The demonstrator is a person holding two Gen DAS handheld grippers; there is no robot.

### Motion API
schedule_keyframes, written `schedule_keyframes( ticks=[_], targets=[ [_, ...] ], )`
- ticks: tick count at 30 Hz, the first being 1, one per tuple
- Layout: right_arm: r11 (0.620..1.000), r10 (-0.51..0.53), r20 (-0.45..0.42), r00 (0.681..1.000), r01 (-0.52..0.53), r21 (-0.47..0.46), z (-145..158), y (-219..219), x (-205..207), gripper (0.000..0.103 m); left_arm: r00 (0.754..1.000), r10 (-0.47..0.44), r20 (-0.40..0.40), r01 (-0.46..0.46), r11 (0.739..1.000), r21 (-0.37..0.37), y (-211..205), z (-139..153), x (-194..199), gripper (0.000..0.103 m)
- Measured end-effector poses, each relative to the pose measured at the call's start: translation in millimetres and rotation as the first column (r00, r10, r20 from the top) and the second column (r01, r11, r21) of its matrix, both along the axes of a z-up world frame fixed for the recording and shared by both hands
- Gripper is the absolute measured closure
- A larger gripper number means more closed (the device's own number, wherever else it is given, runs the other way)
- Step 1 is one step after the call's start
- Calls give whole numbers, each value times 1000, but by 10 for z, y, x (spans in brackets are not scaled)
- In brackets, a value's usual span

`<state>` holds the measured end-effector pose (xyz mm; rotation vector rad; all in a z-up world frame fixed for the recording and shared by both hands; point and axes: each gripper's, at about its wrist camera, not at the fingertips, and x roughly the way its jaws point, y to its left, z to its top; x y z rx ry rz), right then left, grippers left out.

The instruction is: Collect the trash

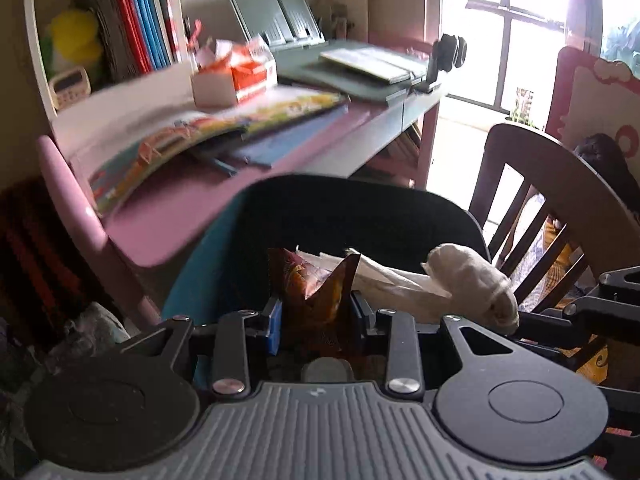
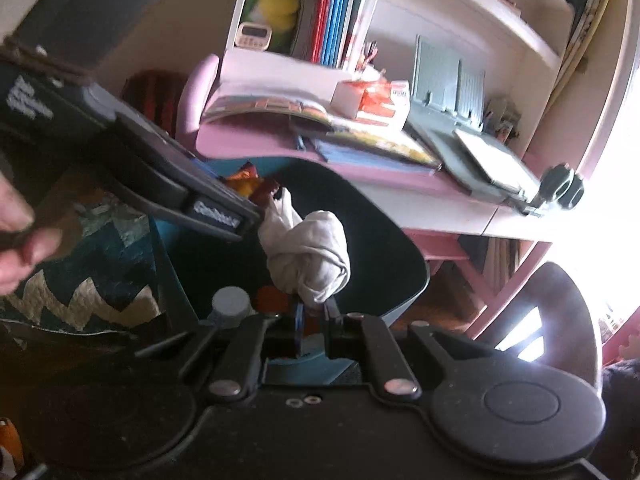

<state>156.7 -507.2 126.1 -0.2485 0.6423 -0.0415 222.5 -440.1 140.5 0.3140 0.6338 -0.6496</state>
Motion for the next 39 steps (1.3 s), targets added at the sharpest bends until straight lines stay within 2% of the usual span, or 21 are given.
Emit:
schedule_keyframes(
  ticks=[7, 9, 11, 12, 13, 16, 18, 21, 28, 32, 39],
  targets=[
    [998, -14, -25, 1000, 15, 53, -107, -65, 83, 89, 999, 13, -50, -12, 1000, 23, -81, -172, 107, 68],
    [997, -23, -20, 1000, 25, 66, -120, -89, 81, 84, 998, 15, -55, -14, 1000, 25, -84, -204, 111, 67],
    [995, -31, -15, 999, 32, 93, -129, -113, 64, 81, 998, 8, -56, -7, 1000, 20, -75, -221, 102, 56],
    [993, -34, -11, 999, 35, 109, -130, -124, 52, 80, 999, 9, -52, -8, 1000, 16, -66, -224, 93, 44],
    [992, -37, -8, 999, 37, 122, -130, -131, 40, 79, 999, 9, -45, -9, 1000, 8, -52, -222, 79, 38],
    [987, -55, 9, 998, 53, 152, -114, -135, 0, 74, 999, 4, -45, -5, 1000, -13, -2, -203, 34, 37],
    [981, -70, 29, 997, 63, 183, -89, -148, -34, 65, 999, 2, -46, -3, 1000, -29, 49, -178, -5, 37],
    [969, -91, 52, 994, 77, 234, -64, -172, -115, 64, 1000, -6, -25, 5, 999, -49, 148, -123, -102, 27],
    [952, -119, 99, 988, 85, 294, 29, -178, -321, 61, 999, -11, 38, 14, 996, -84, 435, 39, -325, 23],
    [945, -142, 147, 979, 90, 315, 133, -157, -460, 51, 998, -12, 64, 20, 993, -119, 609, 131, -453, 23],
    [934, -146, 201, 969, 68, 351, 297, -94, -681, 46, 994, -15, 105, 32, 986, -162, 893, 239, -685, 20]
  ],
)
